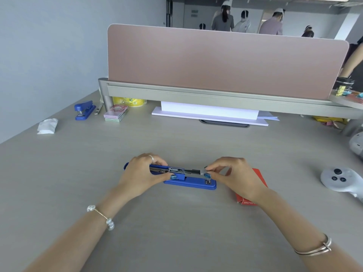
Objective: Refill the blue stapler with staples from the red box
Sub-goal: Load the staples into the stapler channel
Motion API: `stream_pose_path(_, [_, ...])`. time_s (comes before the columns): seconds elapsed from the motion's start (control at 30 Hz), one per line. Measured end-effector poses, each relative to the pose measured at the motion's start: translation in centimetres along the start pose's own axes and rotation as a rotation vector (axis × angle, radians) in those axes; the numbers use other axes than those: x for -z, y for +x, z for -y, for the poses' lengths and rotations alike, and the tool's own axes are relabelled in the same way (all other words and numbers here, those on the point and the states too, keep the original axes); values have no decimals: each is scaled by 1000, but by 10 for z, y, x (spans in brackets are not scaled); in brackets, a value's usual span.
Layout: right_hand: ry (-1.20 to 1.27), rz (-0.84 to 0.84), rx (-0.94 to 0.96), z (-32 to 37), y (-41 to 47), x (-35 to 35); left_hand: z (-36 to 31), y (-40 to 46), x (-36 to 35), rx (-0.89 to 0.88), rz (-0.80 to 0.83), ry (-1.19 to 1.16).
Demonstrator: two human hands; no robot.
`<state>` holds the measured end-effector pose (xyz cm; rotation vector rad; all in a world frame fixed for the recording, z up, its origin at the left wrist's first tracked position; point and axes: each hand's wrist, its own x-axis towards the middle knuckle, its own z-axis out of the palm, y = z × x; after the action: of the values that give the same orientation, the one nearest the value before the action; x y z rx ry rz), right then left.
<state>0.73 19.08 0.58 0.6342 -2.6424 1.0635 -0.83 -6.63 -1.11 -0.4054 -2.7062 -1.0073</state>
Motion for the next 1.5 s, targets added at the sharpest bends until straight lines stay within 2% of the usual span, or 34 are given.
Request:
stream_pose_path(0.4, [-153,60,78,-5,-3,-2,8,2,-2,-56,-1,-18])
stream_pose_path(0.5, [-99,71,25,-3,-3,-2,20,6,7,-94,53,180])
stream_pose_path(0.57, [-17,123,-71,-3,-3,-1,33,7,17,-44,115,311])
stream_pose_path(0.63, [-34,187,-116,-5,-3,0,47,7,27,39,158,337])
stream_pose_path(0.7, [-155,214,-61,-8,-3,0,58,9,34,82,162,253])
stream_pose_path(0.8, [-237,218,-18,-11,-3,2,62,11,38,124,175,-57])
stream_pose_path(0.97, [-187,245,-34,-14,-2,2,67,8,42,225,82,-457])
stream_pose_path(1.17, [-101,285,-35,-20,-3,5,55,7,51,144,-21,-872])
stream_pose_path(1.37, [-100,284,-35,-18,-2,5,7,23,35,-4,-79,-958])
stream_pose_path(1.5, [-93,278,-33,-15,-4,5,-38,33,18,-96,24,-708])
